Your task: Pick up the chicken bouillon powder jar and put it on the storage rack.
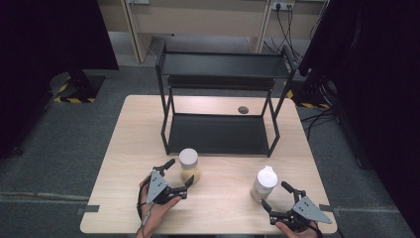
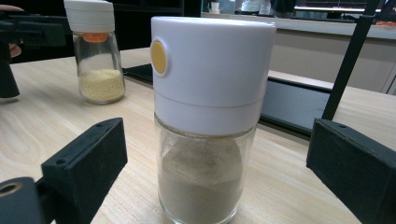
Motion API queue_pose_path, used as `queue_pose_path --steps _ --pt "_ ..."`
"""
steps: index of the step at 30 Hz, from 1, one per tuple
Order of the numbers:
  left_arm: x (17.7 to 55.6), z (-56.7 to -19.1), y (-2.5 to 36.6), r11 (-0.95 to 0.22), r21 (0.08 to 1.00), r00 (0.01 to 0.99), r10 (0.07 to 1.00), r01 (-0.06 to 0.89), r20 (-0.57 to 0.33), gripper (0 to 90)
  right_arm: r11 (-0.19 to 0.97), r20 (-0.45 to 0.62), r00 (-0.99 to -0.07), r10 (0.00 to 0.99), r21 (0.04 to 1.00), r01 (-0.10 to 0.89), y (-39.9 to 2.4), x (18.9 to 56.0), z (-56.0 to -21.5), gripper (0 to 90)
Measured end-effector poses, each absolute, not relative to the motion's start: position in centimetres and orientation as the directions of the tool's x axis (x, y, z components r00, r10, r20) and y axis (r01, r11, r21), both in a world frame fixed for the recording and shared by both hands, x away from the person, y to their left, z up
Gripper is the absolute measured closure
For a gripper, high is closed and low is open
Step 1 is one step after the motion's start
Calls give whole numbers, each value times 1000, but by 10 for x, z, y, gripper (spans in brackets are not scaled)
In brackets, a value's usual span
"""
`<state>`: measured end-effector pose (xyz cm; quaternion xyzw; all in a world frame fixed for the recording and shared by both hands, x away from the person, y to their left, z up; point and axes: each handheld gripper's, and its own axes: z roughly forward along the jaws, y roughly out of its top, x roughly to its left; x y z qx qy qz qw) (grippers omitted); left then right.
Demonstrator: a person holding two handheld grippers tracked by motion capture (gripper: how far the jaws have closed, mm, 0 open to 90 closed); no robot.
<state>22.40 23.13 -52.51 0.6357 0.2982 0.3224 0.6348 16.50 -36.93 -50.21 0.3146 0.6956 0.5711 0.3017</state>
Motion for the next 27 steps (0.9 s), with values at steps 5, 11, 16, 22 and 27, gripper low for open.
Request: queue_pose_path --steps 5,11,16,22,27 --pt "230 -520 227 -8 999 614 789 -50 37 132 151 -62 -619 783 984 93 -369 165 -502 52" --pt "235 -514 221 -4 998 604 796 -60 40 162 143 -55 -619 783 985 93 -370 165 -503 51" --pt "240 -512 217 -14 998 605 795 -62 49 198 141 -52 -619 784 986 95 -370 165 -503 51" --pt "244 -511 213 -23 998 600 798 -54 51 237 137 -50 -616 786 986 96 -370 165 -503 53" --pt "246 -511 209 -33 998 589 806 -49 55 277 131 -44 -616 786 987 98 -371 165 -503 53"
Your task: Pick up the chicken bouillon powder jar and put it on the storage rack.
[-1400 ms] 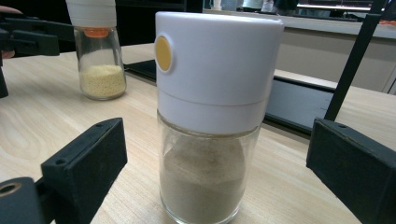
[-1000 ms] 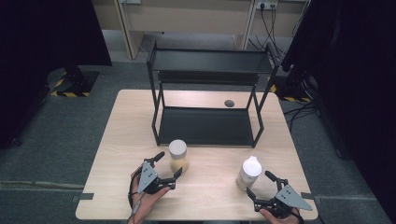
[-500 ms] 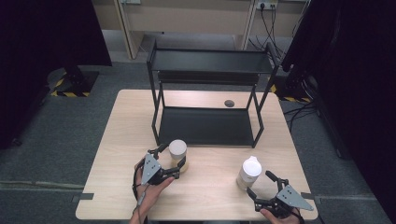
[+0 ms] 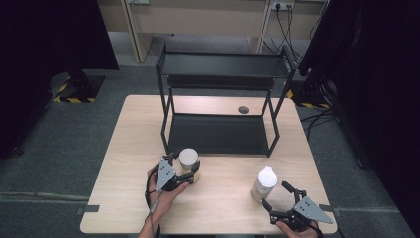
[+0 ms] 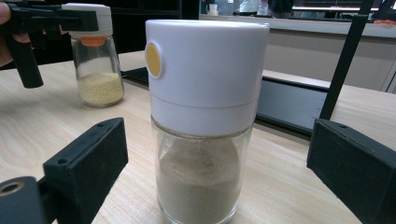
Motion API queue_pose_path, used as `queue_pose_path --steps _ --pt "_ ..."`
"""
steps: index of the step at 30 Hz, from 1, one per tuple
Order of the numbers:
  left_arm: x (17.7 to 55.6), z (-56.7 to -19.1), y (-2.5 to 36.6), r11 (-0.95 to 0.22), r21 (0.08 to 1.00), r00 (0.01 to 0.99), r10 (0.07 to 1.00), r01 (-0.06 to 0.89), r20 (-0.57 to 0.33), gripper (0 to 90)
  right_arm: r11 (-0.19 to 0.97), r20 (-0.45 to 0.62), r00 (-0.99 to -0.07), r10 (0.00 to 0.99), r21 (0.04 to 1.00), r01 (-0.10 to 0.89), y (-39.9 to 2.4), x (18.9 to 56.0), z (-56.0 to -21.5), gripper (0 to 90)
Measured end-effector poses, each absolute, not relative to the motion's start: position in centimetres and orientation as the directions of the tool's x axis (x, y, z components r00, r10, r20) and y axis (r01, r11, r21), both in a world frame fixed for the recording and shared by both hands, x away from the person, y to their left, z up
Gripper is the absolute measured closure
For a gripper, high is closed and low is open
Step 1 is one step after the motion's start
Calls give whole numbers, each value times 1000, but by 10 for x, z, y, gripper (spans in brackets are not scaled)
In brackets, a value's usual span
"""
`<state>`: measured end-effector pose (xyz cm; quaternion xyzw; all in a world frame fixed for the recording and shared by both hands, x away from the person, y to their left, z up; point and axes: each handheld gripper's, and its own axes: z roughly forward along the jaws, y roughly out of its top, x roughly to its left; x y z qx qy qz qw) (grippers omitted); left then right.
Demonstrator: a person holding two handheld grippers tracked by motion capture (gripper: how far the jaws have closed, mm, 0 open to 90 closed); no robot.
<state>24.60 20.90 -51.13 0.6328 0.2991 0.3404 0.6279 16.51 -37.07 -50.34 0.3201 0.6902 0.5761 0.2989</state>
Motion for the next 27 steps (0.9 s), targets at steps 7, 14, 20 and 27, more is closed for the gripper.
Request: queue_pose_path --steps 7,14,20,27 --pt "243 -512 205 -32 998 577 815 -52 56 324 129 -42 -615 787 987 98 -371 165 -504 54" --pt "243 -507 206 -9 999 582 813 -38 29 325 119 -32 -614 789 988 101 -372 165 -504 55" --pt "242 -493 204 9 998 583 812 -63 30 326 118 -32 -614 789 988 100 -372 165 -505 55" --pt "243 -477 202 11 995 572 819 -95 45 327 99 -15 -610 792 990 104 -374 165 -506 55"
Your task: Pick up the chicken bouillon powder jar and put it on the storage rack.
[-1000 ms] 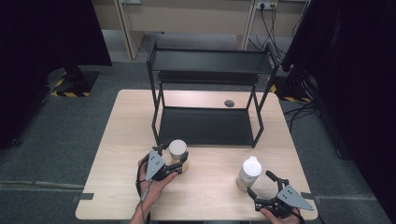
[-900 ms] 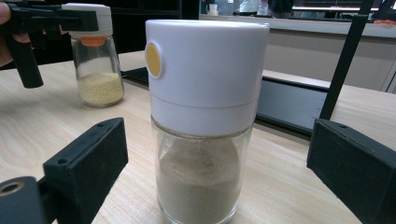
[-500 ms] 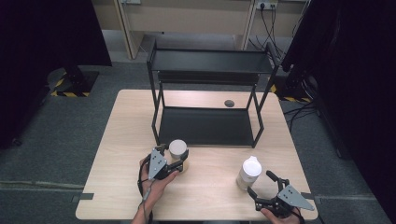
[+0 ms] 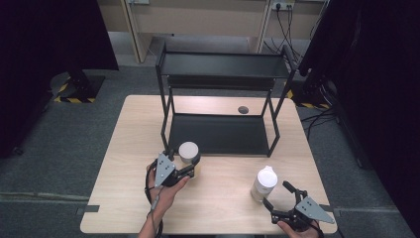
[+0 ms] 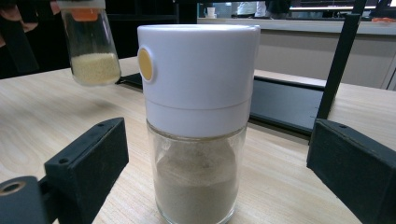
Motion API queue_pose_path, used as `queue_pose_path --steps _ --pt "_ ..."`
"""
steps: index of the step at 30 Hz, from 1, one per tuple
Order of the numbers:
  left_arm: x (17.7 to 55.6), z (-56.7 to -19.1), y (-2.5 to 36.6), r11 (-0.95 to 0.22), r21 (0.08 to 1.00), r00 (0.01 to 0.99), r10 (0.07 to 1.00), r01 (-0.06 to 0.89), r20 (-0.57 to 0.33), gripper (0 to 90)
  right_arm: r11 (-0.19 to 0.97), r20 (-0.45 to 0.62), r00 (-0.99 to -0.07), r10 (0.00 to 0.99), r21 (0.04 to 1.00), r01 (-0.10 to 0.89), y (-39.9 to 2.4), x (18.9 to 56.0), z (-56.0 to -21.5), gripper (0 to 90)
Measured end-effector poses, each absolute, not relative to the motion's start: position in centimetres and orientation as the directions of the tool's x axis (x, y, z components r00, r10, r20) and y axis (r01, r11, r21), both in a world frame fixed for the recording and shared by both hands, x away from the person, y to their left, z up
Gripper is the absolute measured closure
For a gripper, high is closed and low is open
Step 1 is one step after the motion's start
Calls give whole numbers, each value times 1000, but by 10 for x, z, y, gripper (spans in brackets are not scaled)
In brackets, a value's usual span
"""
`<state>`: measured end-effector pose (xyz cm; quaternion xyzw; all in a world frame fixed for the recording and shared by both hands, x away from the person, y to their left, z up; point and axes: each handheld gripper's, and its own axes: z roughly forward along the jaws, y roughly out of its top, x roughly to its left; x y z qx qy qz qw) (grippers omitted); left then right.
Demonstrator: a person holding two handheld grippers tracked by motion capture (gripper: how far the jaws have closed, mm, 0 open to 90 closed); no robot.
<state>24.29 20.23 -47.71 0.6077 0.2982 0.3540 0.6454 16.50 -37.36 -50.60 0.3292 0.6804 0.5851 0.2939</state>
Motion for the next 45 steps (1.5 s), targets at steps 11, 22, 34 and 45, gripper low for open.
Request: queue_pose_path --steps 11,22,34,45 --pt "244 -454 201 14 991 557 829 -130 61 328 103 -19 -609 793 989 102 -373 165 -506 55" --pt "248 -433 199 12 989 544 836 -151 73 328 100 -18 -607 795 990 102 -373 164 -506 55" --pt "256 -413 197 20 986 537 840 -165 73 329 92 -11 -605 796 990 104 -373 164 -507 55" --pt "262 -398 196 25 984 523 849 -175 71 329 88 -7 -603 798 991 105 -374 164 -507 55"
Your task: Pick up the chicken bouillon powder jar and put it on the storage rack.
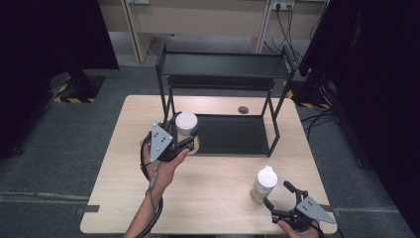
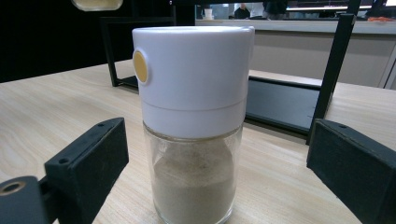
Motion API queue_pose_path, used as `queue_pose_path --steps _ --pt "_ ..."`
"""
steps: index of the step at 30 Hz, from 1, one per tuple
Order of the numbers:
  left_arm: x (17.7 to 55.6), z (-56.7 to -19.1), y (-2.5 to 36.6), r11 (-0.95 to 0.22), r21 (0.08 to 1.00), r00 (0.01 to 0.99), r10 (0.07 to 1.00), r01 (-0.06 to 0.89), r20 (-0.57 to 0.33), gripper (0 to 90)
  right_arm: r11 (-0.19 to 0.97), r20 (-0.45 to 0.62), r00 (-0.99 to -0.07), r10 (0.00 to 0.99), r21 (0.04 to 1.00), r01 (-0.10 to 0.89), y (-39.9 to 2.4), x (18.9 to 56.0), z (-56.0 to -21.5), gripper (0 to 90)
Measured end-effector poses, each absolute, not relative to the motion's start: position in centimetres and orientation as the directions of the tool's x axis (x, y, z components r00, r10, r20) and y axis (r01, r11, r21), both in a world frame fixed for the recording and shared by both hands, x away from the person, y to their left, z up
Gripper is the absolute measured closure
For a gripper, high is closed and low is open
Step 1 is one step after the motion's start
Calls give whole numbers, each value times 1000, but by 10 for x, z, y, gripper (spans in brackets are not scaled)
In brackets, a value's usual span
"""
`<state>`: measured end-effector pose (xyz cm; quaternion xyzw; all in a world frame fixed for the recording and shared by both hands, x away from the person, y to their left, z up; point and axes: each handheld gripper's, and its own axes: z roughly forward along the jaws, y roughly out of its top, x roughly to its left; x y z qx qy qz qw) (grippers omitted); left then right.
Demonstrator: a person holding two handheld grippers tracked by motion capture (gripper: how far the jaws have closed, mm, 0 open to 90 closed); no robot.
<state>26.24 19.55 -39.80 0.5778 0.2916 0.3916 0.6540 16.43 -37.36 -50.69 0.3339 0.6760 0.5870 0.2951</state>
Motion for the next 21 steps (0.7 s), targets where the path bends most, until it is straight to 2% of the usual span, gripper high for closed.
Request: queue_pose_path --steps 21 --pt "272 -374 194 31 981 510 857 -194 74 329 81 -2 -599 801 991 105 -374 164 -508 56"
